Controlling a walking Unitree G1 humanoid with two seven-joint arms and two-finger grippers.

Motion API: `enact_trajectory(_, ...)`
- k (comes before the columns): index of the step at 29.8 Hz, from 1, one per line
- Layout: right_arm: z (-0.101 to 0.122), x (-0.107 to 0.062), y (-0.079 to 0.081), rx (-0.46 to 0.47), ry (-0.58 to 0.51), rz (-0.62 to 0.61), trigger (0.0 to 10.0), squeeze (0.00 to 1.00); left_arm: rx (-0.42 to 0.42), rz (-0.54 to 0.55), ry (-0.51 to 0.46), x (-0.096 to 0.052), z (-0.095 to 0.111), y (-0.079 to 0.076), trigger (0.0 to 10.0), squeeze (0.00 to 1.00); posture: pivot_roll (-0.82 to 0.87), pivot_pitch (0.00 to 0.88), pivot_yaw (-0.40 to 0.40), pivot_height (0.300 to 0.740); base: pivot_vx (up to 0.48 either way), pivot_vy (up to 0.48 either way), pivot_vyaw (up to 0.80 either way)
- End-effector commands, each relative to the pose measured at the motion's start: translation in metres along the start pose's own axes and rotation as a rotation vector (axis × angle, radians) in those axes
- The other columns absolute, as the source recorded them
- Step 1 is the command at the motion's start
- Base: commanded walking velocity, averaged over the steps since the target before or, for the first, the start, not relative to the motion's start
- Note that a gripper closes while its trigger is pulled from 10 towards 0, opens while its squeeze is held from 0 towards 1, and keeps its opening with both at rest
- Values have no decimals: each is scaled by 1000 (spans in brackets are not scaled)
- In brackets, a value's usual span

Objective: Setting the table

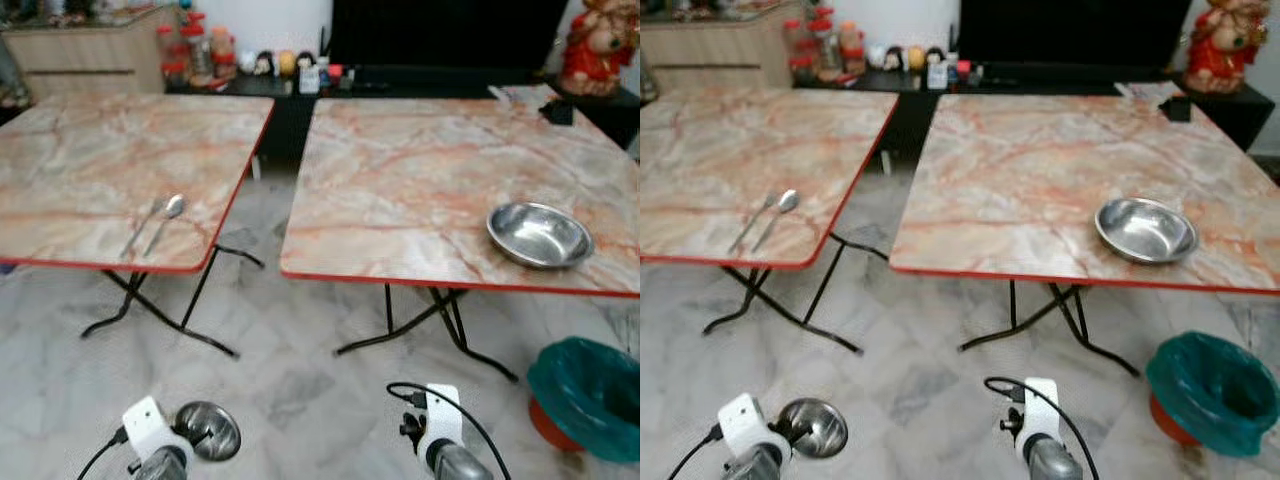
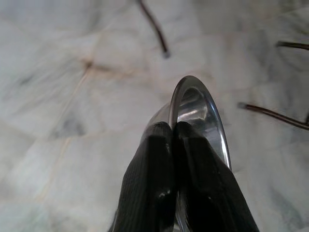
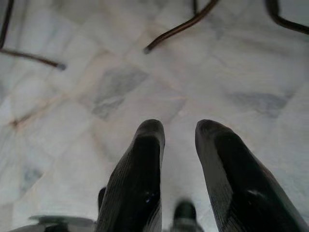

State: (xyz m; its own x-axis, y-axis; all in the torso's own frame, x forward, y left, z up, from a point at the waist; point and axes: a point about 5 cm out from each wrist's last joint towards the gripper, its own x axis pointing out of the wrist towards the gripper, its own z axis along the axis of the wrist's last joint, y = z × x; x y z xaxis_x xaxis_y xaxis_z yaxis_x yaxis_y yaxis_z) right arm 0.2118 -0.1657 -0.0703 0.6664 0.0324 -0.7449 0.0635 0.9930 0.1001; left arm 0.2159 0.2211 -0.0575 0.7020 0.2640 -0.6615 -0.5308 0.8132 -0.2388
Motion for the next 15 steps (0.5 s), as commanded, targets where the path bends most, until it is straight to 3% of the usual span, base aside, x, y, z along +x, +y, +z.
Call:
enact_trajectory(1, -1, -1, -8, -11, 8, -18, 10000, 0, 1, -8, 20, -1, -7, -4, 10000, 0, 64, 0, 5, 740, 390, 0, 0)
enact_trajectory(11, -2, -1, -7, 1, 10, -17, 10000, 0, 5, -2, 25, -1, -7, -2, 10000, 0, 60, 0, 8, 740, 363, 0, 0)
enact_trajectory(15, -2, -1, -7, 7, 11, -19, 10000, 0, 51, 18, 39, -1, -9, -2, 10000, 0, 59, 0, 8, 740, 0, 0, 0)
